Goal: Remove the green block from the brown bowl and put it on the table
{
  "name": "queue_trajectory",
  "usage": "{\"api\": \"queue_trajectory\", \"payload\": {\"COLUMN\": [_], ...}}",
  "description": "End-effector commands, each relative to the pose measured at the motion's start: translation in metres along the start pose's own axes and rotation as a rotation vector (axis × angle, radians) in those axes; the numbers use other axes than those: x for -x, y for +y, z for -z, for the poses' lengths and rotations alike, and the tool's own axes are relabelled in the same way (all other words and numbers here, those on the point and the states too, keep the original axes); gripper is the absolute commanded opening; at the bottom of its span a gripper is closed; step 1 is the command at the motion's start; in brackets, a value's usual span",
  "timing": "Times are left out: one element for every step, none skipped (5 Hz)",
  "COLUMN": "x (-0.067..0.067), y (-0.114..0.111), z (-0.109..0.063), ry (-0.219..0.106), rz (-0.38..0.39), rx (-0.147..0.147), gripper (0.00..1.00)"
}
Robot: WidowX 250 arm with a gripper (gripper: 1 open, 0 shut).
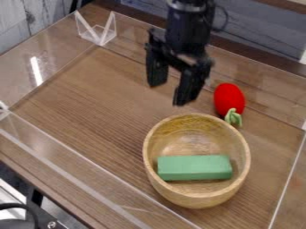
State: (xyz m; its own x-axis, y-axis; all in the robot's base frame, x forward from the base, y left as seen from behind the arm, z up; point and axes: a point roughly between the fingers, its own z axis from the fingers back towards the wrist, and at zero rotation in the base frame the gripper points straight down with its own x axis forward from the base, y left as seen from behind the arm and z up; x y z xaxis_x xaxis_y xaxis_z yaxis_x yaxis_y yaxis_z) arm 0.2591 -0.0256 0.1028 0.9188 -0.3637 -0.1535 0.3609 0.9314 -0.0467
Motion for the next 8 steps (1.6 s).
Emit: {"api": "queue_trajectory", "payload": {"x": [0.004,0.002,0.002,0.0,-0.002,0.003,0.005,0.01], "y": [-0.024,-0.049,-0.061,-0.067,-0.072,-0.07,-0.066,-0.071], "z": [-0.005,-0.002,0.002,0.012,0.025,0.038,0.043,0.036], "ry": [-0.065,-0.081,-0.108,-0.127,-0.151,-0.168,-0.196,-0.221], "rz": [0.192,0.315,0.367,0.376,0.38,0.462,0.49,0.436], "rx": [-0.051,-0.067,-0.078,-0.084,-0.09,-0.101,-0.124,-0.138], "gripper": [1.0,1.0,1.0,1.0,1.0,1.0,1.0,1.0]}}
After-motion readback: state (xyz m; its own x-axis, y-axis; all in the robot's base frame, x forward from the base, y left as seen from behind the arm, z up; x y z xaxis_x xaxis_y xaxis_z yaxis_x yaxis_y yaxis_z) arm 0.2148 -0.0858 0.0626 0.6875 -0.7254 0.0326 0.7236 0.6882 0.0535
